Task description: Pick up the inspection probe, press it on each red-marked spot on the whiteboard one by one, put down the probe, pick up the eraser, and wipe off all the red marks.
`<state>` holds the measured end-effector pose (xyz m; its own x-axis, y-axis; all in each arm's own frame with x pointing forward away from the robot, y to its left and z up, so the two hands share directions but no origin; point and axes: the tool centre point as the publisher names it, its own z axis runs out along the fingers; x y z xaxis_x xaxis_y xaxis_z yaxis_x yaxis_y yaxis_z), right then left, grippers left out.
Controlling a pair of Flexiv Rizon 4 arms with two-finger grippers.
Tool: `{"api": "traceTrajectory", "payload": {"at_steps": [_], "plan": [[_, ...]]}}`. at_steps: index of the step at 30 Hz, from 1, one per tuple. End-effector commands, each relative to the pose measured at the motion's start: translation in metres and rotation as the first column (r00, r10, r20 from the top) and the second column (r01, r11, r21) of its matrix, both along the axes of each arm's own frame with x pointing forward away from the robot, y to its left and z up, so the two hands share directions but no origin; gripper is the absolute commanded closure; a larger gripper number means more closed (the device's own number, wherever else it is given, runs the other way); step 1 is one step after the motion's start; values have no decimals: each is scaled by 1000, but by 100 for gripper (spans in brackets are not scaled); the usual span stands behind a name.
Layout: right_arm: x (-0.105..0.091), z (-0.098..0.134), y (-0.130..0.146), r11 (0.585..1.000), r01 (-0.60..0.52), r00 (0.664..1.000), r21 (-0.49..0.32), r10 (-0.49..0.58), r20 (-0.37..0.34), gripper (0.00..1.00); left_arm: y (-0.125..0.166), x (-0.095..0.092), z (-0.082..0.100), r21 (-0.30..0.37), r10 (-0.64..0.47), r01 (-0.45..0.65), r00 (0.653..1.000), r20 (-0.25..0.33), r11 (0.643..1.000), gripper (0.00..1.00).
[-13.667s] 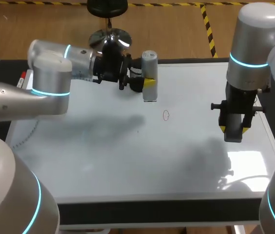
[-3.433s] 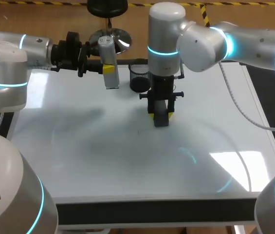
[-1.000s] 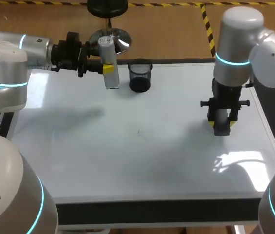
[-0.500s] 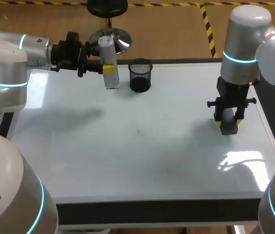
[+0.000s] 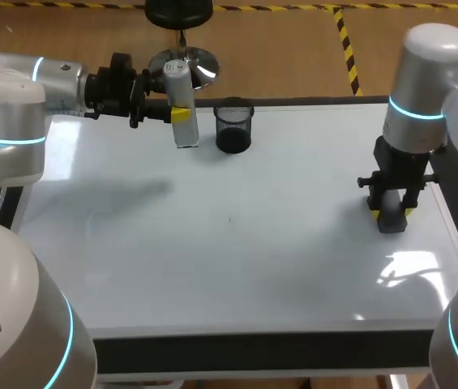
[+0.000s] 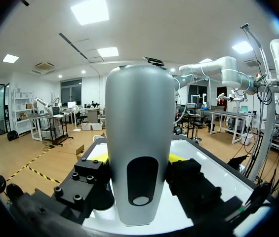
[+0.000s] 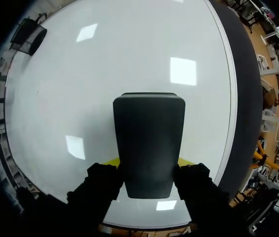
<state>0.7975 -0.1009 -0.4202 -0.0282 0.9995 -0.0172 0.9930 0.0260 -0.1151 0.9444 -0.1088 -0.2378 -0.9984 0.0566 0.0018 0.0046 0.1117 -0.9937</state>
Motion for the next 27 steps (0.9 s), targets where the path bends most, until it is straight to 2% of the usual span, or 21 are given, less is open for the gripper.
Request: {"api": "traceTrajectory", "payload": {"at_steps": [1,2,3,8,11,12,13,19,27], "plan": [[0,-6,-2,1000,-1,1000,9,1,-3,100,0,2,1,-1,-4,4,1000,-1,1000,100],[0,-6,-2,1000,-1,1000,9,1,-4,100,0,2,1,-1,-4,4,1000,-1,1000,100],[0,-6,-2,1000,-1,1000,9,1,-6,95,0,2,1,-1,-4,4,1000,-1,1000,100],[1,-6,-1,1000,-4,1000,8,4,-2,91,0,2,1,-1,-4,4,1000,-1,1000,100],[1,-5,2,1000,-13,1000,2,13,1,53,0,2,1,-1,-4,4,1000,-1,1000,100],[2,-5,3,1000,-14,1000,-7,14,-7,21,0,2,1,-1,-4,4,1000,-1,1000,100],[2,-5,4,1000,-16,1000,-7,16,-3,0,0,2,1,-1,-4,4,1000,-1,1000,100],[3,-1,10,1000,-13,1000,-18,13,-2,0,0,2,1,-1,-4,4,1000,-1,1000,100],[3,19,20,998,-3,1000,-61,3,-1,0,0,2,1,-1,-4,4,1000,-1,1000,100]]}}
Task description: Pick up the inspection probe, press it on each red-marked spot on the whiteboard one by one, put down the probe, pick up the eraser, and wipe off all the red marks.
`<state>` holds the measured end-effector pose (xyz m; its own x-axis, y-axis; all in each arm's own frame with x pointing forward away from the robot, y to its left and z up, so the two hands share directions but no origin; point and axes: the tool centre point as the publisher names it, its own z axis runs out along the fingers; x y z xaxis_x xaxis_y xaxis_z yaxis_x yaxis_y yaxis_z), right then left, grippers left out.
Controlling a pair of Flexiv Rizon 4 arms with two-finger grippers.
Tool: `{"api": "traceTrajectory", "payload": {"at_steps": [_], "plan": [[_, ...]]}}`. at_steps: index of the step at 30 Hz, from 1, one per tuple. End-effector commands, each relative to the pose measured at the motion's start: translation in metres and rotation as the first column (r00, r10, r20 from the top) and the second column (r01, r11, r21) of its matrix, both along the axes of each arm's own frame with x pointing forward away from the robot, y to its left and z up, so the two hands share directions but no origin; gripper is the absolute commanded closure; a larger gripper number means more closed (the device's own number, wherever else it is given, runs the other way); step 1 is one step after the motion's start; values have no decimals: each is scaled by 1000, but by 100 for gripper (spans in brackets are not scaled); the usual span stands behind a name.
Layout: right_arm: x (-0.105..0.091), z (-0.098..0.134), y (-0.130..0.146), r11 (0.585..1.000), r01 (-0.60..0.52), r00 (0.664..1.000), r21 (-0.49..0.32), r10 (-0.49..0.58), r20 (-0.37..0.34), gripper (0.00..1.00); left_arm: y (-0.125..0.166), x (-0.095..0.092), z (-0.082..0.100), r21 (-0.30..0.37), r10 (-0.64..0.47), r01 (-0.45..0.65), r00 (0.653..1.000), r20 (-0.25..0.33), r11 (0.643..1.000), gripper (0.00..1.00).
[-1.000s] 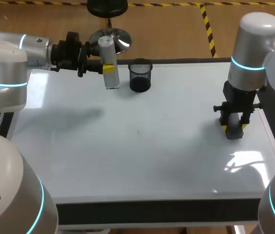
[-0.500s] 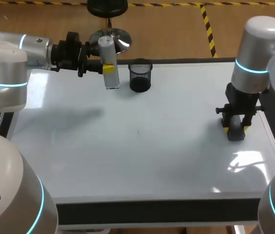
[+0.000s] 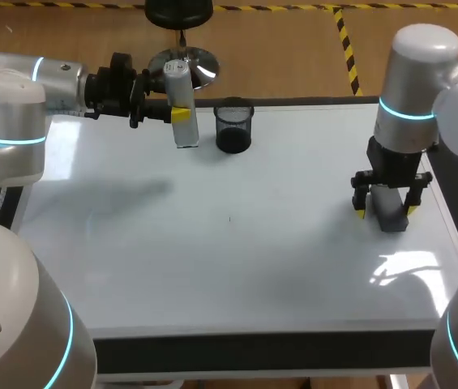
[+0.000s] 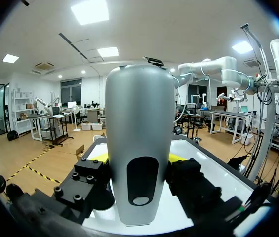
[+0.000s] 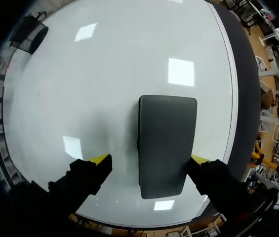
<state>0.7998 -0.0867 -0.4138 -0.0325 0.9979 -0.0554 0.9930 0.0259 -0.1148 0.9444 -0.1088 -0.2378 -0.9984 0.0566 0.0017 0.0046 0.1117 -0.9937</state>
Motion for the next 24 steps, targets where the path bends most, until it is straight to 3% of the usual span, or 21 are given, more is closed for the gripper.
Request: {"api": "traceTrajectory", "payload": {"at_steps": [1,12,24], "plan": [[0,15,6,1000,5,1000,-27,-5,-3,0,0,2,1,-1,-4,4,1000,-1,1000,100],[1,41,34,991,-88,995,-102,92,31,0,0,2,1,-1,-4,4,1000,-1,1000,100],[-2,65,62,971,-171,970,-168,196,146,0,0,2,1,-1,-4,4,1000,-1,1000,100]]}}
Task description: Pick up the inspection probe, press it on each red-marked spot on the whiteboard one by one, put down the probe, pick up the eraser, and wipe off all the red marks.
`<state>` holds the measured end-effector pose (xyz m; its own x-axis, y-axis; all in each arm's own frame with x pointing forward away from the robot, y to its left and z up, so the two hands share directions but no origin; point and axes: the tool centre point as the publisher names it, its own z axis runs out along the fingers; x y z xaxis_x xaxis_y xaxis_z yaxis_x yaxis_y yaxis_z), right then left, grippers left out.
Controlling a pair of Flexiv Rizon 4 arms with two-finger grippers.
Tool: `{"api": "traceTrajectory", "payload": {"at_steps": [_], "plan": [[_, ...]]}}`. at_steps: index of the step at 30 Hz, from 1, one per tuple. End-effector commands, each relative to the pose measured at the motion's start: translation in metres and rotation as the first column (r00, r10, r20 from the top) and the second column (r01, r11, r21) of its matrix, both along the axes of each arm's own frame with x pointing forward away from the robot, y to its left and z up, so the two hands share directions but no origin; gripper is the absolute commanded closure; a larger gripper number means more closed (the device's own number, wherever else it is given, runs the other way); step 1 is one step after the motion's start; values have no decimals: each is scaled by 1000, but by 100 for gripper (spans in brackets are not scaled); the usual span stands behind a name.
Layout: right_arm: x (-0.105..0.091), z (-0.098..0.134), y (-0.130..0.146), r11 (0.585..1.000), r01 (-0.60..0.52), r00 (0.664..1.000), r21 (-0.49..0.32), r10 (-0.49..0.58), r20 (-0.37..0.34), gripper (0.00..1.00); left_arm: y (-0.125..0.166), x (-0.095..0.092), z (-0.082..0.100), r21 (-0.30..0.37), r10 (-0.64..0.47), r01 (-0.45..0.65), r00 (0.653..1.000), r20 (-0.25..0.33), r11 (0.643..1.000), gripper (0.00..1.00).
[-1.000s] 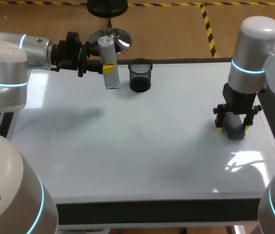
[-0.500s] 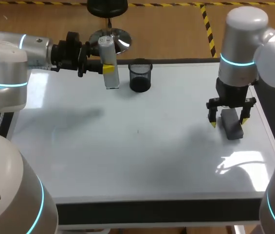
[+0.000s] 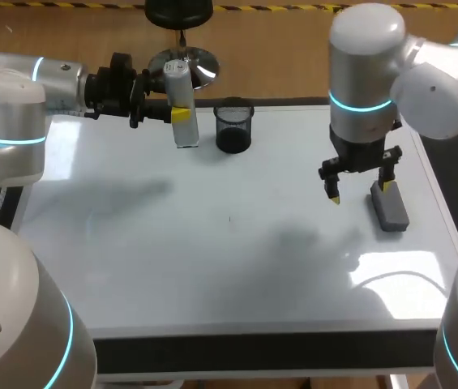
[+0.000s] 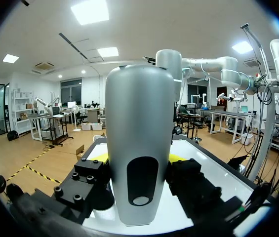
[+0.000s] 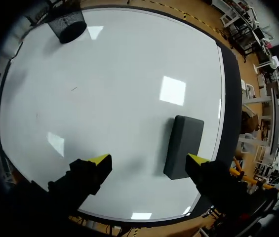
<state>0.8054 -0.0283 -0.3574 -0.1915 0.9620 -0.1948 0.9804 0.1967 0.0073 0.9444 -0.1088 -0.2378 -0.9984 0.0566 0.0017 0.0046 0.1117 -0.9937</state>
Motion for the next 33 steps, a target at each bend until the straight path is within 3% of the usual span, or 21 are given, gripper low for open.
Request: {"api": "traceTrajectory", "payload": {"at_steps": [1,10,17,24,33], "plan": [[-8,11,5,999,-15,999,-29,16,44,0,0,2,1,-1,-4,4,1000,-1,1000,100],[-17,23,13,993,-116,972,-7,115,203,0,0,2,1,-1,-4,4,1000,-1,1000,100],[-20,27,18,981,-192,941,12,181,285,0,0,2,1,-1,-4,4,1000,-1,1000,100],[-20,28,18,971,-238,921,32,215,326,0,0,2,1,-1,-4,4,1000,-1,1000,100],[-19,28,16,968,-247,919,47,218,329,0,0,2,1,-1,-4,4,1000,-1,1000,100]]}}
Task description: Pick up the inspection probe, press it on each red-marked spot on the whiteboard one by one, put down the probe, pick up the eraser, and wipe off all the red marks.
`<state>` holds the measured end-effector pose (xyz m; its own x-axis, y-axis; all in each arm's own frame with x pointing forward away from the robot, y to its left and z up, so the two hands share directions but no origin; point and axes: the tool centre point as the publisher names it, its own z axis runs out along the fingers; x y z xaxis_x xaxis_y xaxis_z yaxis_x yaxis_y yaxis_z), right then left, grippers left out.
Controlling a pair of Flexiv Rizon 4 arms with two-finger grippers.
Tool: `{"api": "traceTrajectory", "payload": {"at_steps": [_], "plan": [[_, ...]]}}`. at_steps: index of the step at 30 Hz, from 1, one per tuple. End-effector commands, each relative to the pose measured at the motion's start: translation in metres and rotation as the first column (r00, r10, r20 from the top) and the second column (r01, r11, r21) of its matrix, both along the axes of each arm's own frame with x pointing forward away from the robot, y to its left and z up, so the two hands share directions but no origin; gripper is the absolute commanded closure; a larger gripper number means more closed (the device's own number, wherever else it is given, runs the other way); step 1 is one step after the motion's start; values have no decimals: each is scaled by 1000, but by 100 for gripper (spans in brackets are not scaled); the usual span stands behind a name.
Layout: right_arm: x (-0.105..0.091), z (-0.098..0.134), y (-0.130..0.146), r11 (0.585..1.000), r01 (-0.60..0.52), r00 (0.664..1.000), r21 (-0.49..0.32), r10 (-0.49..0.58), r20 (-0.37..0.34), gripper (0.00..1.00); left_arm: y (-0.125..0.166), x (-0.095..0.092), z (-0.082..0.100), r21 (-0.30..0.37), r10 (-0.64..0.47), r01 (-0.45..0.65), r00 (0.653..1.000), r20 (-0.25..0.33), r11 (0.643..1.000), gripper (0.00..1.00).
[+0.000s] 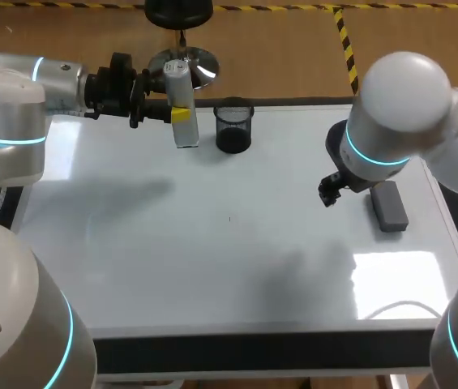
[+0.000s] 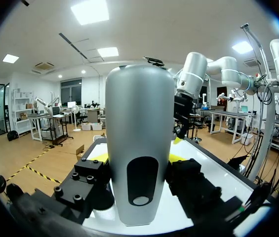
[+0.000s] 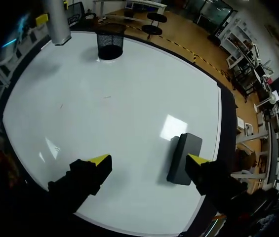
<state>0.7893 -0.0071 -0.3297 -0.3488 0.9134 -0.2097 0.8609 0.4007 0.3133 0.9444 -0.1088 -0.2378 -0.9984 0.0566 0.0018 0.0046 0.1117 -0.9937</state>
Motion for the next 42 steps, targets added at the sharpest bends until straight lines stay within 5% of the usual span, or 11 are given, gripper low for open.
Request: {"api": "traceTrajectory", "payload": {"at_steps": [1,29,42], "plan": [[-3,0,-5,1000,-10,1000,17,10,21,0,0,2,1,-1,-4,4,1000,-1,1000,100],[-3,0,-5,1000,-10,1000,17,10,21,0,0,2,1,-1,-4,4,1000,-1,1000,100],[-3,0,-5,1000,-10,1000,17,10,21,0,-31,-4,-7,45,-42,43,999,-19,998,100]]}}
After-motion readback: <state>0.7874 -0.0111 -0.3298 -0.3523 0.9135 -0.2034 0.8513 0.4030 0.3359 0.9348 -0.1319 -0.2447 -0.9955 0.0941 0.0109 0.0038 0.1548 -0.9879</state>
